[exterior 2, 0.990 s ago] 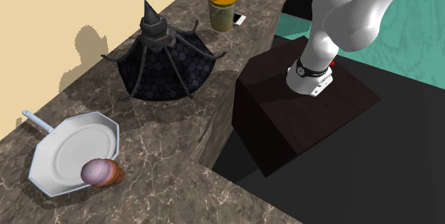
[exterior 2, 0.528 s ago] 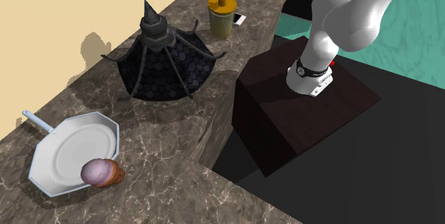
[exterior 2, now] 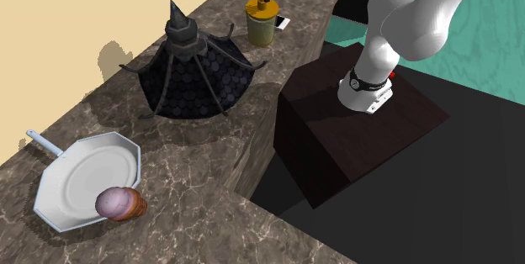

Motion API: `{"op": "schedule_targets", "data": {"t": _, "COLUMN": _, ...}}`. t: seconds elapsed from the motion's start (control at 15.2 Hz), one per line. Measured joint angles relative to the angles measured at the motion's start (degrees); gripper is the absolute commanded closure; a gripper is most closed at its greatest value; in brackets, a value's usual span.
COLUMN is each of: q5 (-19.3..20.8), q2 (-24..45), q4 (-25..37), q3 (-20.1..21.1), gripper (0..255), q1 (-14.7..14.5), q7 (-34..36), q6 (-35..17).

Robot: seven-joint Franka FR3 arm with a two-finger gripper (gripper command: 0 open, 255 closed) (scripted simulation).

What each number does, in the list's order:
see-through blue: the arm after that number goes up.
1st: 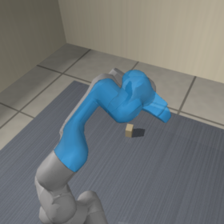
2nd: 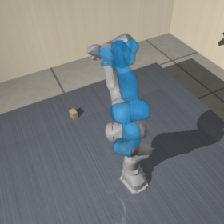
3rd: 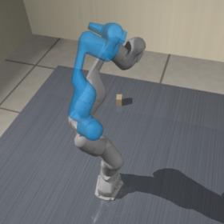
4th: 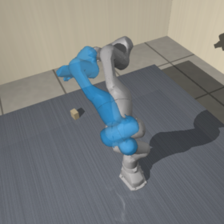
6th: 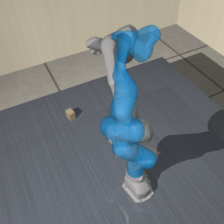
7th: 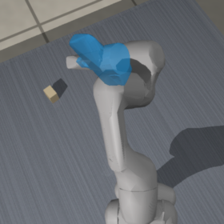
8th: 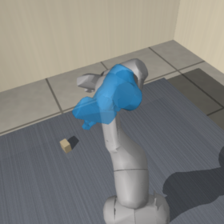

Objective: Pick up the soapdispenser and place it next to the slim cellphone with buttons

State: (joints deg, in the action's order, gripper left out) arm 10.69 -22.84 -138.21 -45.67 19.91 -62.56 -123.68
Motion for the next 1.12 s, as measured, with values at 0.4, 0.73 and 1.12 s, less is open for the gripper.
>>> {"op": "schedule_targets", "data": {"t": 0.4, "q5": 0.0, "q2": 0.0, "q4": -0.1, "q3": 0.0, "gripper": 0, "q1": 0.0, "q7": 0.0, "q6": 0.0}}
{"op": "schedule_targets", "data": {"t": 0.73, "q5": 0.7, "q2": -2.5, "q4": 3.7, "q3": 1.9, "gripper": 0, "q1": 0.9, "q7": 0.8, "q6": 6.1}}
{"op": "schedule_targets", "data": {"t": 1.12, "q5": 0.9, "q2": -3.4, "q4": 4.7, "q3": 2.5, "gripper": 0, "q1": 1.2, "q7": 1.1, "q6": 7.9}}
